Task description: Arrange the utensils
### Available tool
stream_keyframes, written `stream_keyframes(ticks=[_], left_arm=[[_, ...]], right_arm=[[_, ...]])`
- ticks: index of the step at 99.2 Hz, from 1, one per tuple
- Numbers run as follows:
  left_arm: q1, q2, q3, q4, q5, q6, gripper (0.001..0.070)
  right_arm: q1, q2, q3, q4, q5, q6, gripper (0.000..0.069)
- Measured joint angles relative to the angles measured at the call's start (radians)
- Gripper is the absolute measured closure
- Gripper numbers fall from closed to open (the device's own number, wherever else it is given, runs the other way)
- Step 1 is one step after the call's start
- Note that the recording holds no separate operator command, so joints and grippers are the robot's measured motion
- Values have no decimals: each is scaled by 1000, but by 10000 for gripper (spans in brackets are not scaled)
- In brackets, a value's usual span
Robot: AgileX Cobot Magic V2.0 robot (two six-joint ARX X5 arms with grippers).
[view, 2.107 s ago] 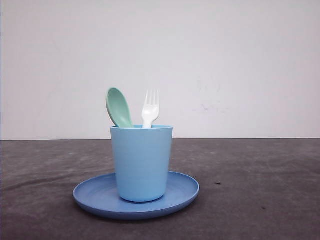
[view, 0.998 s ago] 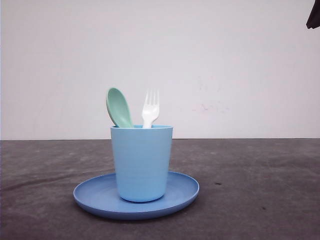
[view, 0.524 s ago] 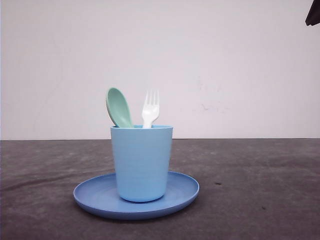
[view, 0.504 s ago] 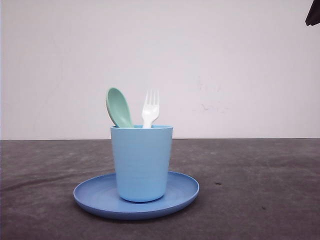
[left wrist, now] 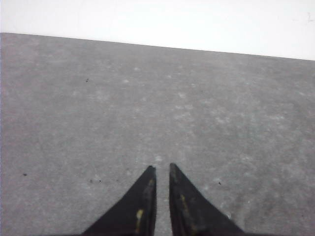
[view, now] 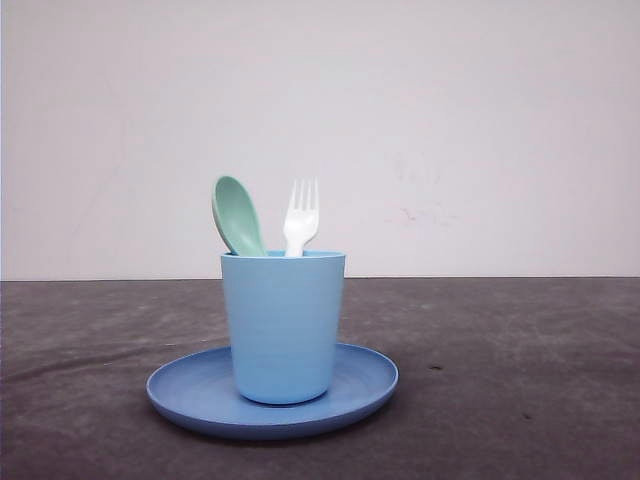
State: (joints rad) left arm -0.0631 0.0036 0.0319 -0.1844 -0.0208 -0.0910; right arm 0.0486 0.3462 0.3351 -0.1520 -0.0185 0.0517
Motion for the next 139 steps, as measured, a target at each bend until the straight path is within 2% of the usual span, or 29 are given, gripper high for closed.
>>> stream_keyframes(ticks=[18, 38, 139], left_arm=[[0, 0, 0, 0, 0, 0, 686], [0, 0, 0, 0, 0, 0, 686], [0, 2, 0, 0, 0, -2, 686]], right_arm=[[-9, -211, -145, -39, -10, 0, 656], [-2, -346, -320, -25, -61, 1, 656], [0, -340, -318, -16, -56, 4, 656]])
